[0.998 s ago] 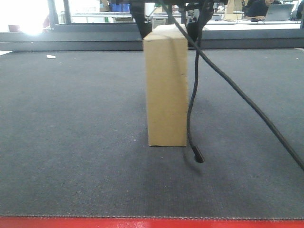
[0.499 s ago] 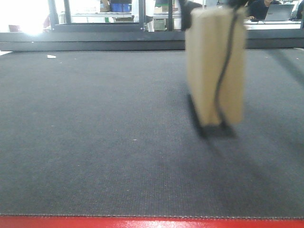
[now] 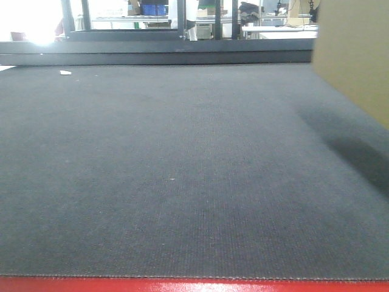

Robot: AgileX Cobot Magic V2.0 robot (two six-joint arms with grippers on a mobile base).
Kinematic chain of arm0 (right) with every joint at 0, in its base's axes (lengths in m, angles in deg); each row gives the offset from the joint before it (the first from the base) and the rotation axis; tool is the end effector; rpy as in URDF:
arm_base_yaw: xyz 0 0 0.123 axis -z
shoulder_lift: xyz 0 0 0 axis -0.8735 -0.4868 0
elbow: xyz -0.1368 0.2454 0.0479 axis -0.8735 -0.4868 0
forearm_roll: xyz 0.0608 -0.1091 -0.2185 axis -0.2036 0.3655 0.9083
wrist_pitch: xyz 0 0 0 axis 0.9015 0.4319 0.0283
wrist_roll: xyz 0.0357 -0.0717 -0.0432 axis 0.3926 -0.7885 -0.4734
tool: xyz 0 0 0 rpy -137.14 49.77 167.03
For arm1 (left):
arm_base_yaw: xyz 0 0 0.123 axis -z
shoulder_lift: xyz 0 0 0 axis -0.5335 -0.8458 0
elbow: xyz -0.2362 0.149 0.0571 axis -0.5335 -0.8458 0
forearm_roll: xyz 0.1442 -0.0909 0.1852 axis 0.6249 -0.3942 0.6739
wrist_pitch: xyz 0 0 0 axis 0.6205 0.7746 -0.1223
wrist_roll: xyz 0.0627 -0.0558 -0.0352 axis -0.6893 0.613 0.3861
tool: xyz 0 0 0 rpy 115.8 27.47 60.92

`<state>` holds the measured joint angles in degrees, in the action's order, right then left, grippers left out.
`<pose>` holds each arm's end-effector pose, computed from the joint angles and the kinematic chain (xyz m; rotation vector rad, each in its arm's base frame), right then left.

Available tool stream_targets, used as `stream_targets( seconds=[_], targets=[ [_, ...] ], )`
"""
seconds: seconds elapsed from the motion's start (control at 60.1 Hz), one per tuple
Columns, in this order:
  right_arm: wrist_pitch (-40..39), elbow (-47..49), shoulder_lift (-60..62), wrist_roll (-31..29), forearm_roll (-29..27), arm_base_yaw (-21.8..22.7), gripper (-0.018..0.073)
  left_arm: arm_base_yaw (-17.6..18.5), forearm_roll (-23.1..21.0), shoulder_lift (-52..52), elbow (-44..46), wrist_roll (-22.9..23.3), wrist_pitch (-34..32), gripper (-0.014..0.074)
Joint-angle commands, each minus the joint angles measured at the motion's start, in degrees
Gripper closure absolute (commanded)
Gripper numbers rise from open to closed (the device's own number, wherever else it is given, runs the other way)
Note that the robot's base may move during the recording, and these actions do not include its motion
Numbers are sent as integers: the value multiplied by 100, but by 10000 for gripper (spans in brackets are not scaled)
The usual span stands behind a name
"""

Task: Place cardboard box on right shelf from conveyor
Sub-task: 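Lift the box off the conveyor with the right gripper, then hold the box in the right gripper while the base drives to the shelf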

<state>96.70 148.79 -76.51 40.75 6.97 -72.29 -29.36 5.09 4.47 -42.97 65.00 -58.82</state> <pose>0.2775 0.0517 0.3875 -0.0671 2.4883 0.0810 0.0566 -0.0036 0.1922 0.0225 1.6225 -0.0704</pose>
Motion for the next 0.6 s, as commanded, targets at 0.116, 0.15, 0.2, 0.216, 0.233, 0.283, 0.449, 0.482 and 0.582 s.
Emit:
stream_targets(
  seconds=[0.116,0.15,0.2,0.216,0.233,0.283,0.449,0.482,0.582],
  targets=[
    [-1224,-1712,1982,-349,-63,129,442,-8,-34,84,-48,-2,-495,713],
    [-1331,-1941,2236,-363,-63,129,442,-8,-34,84,-48,-2,-495,713],
    [-1467,-2364,2693,-363,-63,129,442,-8,-34,84,-48,-2,-495,712],
    [-1526,-2460,2887,-363,-63,129,442,-8,-34,84,-48,-2,-495,713],
    [-1560,-2599,3018,-363,-63,123,442,-8,-34,84,-48,-2,-495,713],
    [-1661,-2887,3463,-363,-63,123,442,-8,-34,84,-48,-2,-495,713],
    [-1754,-3495,4884,-363,-63,123,442,-8,-34,84,-48,-2,-495,713],
    [-1754,-3559,5182,-363,-63,123,442,-8,-34,84,-48,-2,-495,713],
    [-1757,-3586,5912,-363,-63,123,442,-8,-34,84,-48,-2,-495,713]
  ],
)
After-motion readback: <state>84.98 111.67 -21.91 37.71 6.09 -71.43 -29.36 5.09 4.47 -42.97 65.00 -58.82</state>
